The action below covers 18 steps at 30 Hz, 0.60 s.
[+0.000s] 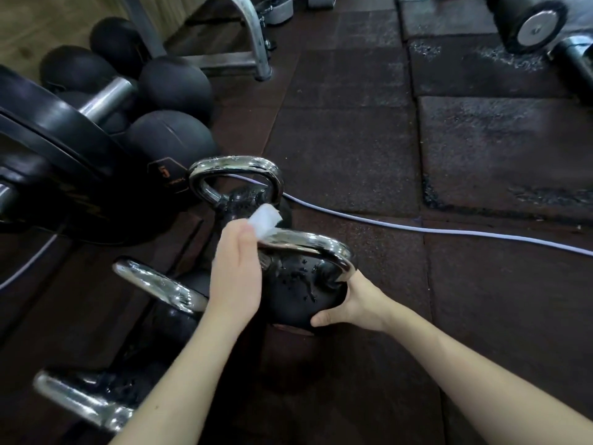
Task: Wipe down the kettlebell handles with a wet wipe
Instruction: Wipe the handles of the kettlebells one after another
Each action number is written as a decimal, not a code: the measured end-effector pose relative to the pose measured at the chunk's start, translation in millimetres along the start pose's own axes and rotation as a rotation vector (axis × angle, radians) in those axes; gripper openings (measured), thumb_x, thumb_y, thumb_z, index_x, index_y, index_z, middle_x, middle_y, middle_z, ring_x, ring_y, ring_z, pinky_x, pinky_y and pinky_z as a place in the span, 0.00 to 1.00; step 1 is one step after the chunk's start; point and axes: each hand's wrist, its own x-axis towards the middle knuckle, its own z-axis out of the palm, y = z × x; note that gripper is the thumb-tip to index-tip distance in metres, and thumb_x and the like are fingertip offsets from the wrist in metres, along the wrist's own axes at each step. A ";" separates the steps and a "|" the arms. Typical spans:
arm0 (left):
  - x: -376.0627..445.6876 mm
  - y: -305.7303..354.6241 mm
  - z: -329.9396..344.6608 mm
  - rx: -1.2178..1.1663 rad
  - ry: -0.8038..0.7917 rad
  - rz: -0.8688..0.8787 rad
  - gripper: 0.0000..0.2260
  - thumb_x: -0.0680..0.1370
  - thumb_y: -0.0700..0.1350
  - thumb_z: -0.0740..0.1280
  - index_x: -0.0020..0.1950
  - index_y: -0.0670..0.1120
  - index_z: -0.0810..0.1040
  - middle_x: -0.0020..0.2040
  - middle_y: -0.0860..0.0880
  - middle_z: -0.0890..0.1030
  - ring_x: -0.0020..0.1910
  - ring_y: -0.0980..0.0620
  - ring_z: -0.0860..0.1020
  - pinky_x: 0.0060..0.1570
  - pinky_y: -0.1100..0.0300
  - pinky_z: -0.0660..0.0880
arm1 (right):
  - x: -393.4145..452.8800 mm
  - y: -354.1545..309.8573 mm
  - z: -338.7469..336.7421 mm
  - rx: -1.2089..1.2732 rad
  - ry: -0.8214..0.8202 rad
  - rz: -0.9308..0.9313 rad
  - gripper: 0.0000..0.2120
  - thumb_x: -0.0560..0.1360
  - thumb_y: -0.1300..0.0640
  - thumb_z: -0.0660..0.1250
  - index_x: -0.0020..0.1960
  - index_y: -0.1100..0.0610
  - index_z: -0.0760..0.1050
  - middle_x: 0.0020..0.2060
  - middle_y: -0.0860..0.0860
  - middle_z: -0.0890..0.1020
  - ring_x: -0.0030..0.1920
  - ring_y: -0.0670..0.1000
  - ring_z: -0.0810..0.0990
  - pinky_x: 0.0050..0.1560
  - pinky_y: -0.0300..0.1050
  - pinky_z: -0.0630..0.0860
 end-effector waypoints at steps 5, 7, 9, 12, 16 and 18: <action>-3.9 -10.7 16.8 -0.535 0.118 -0.531 0.23 0.80 0.63 0.55 0.52 0.48 0.82 0.48 0.54 0.81 0.54 0.54 0.76 0.66 0.52 0.71 | 1.9 1.7 1.8 -0.005 0.004 -0.005 0.55 0.54 0.48 0.89 0.74 0.40 0.63 0.69 0.39 0.74 0.70 0.39 0.72 0.74 0.49 0.70; -5.0 0.6 11.4 -0.310 0.085 -0.300 0.17 0.83 0.58 0.55 0.50 0.52 0.80 0.50 0.55 0.81 0.53 0.55 0.77 0.59 0.59 0.71 | 1.2 0.1 1.4 -0.013 0.001 -0.020 0.55 0.54 0.48 0.89 0.74 0.39 0.63 0.70 0.40 0.73 0.71 0.40 0.71 0.75 0.51 0.70; -3.9 14.4 7.3 0.078 0.009 0.189 0.16 0.84 0.52 0.54 0.52 0.50 0.80 0.52 0.52 0.80 0.56 0.52 0.76 0.60 0.55 0.70 | 1.5 0.6 2.2 -0.025 0.011 -0.037 0.56 0.54 0.47 0.89 0.74 0.38 0.63 0.71 0.41 0.72 0.73 0.42 0.70 0.75 0.52 0.68; -12.1 28.0 21.8 0.621 -0.137 0.649 0.17 0.81 0.50 0.57 0.63 0.44 0.79 0.59 0.47 0.80 0.62 0.43 0.77 0.74 0.41 0.64 | 3.9 1.0 2.9 -0.023 0.023 -0.070 0.57 0.54 0.45 0.89 0.76 0.42 0.62 0.72 0.42 0.71 0.74 0.43 0.69 0.75 0.53 0.69; -20.1 36.4 34.9 0.896 -0.293 0.817 0.20 0.82 0.54 0.58 0.70 0.46 0.74 0.64 0.46 0.77 0.63 0.41 0.76 0.76 0.35 0.59 | 3.7 3.0 3.3 -0.034 -0.006 -0.103 0.52 0.60 0.49 0.86 0.76 0.47 0.61 0.70 0.40 0.72 0.71 0.39 0.70 0.72 0.42 0.72; -6.5 28.6 19.2 0.840 -0.230 0.687 0.20 0.82 0.57 0.55 0.68 0.49 0.75 0.61 0.48 0.78 0.62 0.43 0.76 0.76 0.35 0.58 | 4.2 5.3 3.0 0.026 0.005 -0.079 0.55 0.58 0.53 0.88 0.77 0.46 0.60 0.70 0.38 0.71 0.70 0.34 0.69 0.71 0.36 0.70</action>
